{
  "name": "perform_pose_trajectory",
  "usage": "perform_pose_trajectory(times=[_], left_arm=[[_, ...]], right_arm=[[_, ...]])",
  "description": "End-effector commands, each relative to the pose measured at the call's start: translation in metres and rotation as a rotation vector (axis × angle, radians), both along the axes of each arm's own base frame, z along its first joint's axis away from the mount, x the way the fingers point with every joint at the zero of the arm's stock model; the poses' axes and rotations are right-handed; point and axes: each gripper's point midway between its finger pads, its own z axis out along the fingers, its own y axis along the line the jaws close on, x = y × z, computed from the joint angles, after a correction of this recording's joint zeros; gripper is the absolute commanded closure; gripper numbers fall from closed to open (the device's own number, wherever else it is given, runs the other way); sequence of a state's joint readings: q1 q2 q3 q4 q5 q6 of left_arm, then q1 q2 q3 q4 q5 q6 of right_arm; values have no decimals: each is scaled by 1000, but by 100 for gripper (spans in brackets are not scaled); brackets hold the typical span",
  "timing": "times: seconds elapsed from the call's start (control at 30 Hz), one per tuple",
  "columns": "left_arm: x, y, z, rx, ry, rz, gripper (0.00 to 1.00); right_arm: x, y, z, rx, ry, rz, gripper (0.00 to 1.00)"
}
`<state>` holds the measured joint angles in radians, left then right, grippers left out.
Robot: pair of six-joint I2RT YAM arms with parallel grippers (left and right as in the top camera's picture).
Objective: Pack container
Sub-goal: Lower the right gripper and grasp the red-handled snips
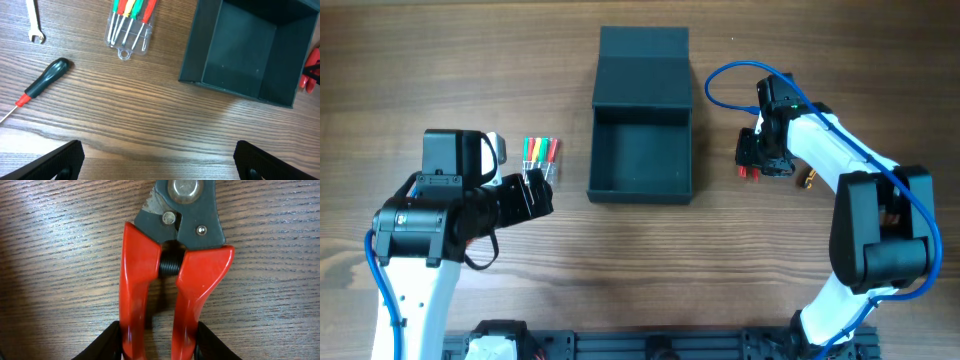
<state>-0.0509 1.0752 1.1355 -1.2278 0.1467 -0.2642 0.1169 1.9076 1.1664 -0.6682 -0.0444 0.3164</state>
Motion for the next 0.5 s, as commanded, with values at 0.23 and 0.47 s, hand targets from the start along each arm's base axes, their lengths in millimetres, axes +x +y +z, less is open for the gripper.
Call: perform_pose_trajectory(times=[0.23, 0.47], left_arm=[[3, 1, 5, 16, -18, -18, 0], [3, 1, 5, 16, -19, -19, 0]], right_arm=[[-6, 2, -9, 4, 27, 5, 96], [-7, 0, -7, -8, 34, 4, 96]])
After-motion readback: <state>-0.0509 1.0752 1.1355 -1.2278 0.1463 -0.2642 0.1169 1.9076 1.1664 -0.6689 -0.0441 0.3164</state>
